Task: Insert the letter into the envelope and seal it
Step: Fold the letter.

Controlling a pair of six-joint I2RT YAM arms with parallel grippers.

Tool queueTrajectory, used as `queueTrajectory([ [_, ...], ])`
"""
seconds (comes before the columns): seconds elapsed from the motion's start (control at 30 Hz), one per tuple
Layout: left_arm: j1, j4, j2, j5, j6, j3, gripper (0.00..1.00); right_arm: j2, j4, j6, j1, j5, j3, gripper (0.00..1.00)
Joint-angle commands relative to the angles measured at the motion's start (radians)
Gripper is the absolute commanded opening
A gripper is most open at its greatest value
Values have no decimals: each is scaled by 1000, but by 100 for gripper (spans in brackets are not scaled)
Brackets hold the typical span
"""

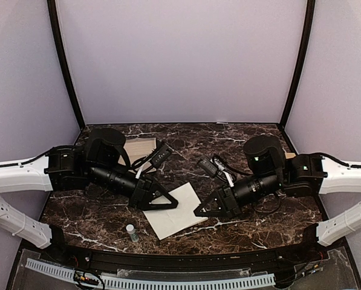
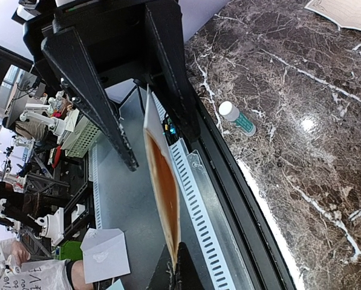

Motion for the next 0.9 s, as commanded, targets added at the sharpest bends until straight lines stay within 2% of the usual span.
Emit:
queueTrajectory([
  [0.0,-4,10,1,18,14,14,36,4,-4,-20,11,-7,25,0],
  [0.73,-5,-2,26,24,25,25,32,38,-34,-39,12,-26,27,0],
  [0.87,-4,-3,30,27,26,26,24,39,-34,-41,11,-26,28,0],
])
